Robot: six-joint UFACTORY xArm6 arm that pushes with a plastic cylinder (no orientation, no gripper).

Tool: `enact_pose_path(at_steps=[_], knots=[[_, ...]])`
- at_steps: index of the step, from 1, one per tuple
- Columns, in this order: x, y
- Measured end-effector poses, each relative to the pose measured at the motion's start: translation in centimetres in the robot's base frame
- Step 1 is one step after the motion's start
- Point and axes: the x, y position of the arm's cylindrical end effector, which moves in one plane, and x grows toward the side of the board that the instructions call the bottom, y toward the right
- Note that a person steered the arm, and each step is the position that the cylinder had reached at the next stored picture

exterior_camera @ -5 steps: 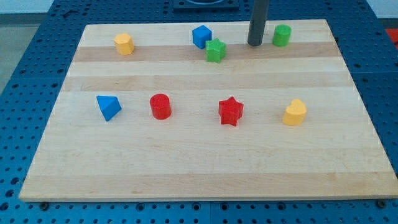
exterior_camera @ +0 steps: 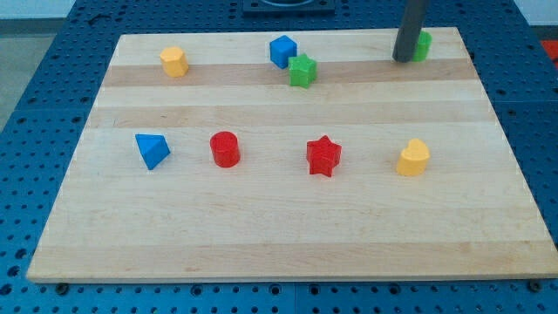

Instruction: Point your arm towards yellow heart

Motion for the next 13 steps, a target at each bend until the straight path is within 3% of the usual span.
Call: enact_pose_path(at_steps=[1,2,4,5,6,8,10,11,13], knots=[[1.0,0.0],[9.4,0.0],[10.5,0.1],[14.0,4.5],[14.3,4.5],[20.9,1.7],[23.2,1.5],[24.1,-1.6],[19.0,-11.0]])
